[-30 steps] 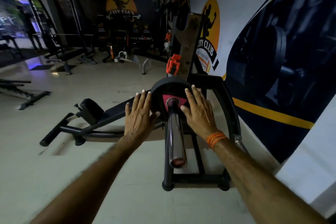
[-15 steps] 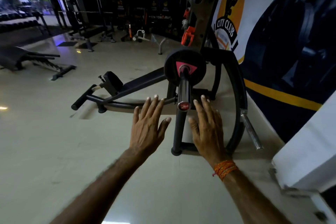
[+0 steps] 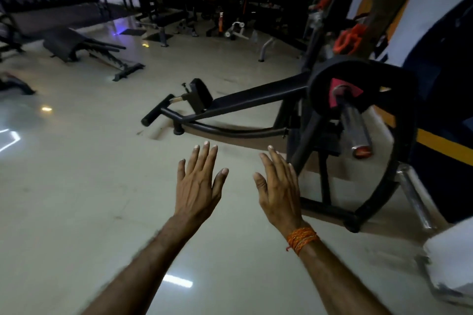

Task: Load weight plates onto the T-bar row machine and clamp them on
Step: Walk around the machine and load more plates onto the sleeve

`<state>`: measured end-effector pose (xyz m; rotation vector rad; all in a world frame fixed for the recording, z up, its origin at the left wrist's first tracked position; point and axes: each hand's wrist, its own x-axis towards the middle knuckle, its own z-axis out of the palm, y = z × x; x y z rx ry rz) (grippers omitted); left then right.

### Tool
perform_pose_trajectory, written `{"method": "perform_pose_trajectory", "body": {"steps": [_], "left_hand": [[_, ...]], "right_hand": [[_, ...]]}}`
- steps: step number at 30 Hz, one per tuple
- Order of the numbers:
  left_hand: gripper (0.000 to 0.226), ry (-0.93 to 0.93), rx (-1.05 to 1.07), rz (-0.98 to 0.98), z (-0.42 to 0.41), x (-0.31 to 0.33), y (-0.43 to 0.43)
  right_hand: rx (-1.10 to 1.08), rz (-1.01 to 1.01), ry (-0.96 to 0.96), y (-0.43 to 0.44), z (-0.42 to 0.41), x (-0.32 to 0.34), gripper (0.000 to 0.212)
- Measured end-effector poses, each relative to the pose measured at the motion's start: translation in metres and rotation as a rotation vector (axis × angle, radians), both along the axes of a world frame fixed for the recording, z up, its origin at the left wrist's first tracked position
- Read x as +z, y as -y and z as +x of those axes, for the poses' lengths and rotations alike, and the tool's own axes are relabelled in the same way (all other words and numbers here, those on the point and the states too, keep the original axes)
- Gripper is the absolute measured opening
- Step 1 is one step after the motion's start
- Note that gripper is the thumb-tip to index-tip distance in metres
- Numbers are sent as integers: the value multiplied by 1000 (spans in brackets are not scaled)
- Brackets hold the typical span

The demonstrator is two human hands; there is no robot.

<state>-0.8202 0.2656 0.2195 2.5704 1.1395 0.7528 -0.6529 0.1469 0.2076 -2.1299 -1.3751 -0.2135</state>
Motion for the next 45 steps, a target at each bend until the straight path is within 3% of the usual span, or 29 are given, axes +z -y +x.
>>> {"method": "perform_pose_trajectory", "body": {"steps": [12, 29, 37, 45], "left_hand": [[68, -66, 322, -93, -107, -43, -164], [65, -57, 620, -173, -110, -62, -517], [64, -14, 610, -198, -139, -80, -750], [65, -40, 469, -159, -142, -42, -978]], "right_hand": [[271, -110, -67, -230, -70, -42, 58], [494, -162, -126, -639, -62, -68, 53], [468, -167, -98, -862, -84, -88, 54], [356, -116, -173, -1063, -101, -59, 55]]}}
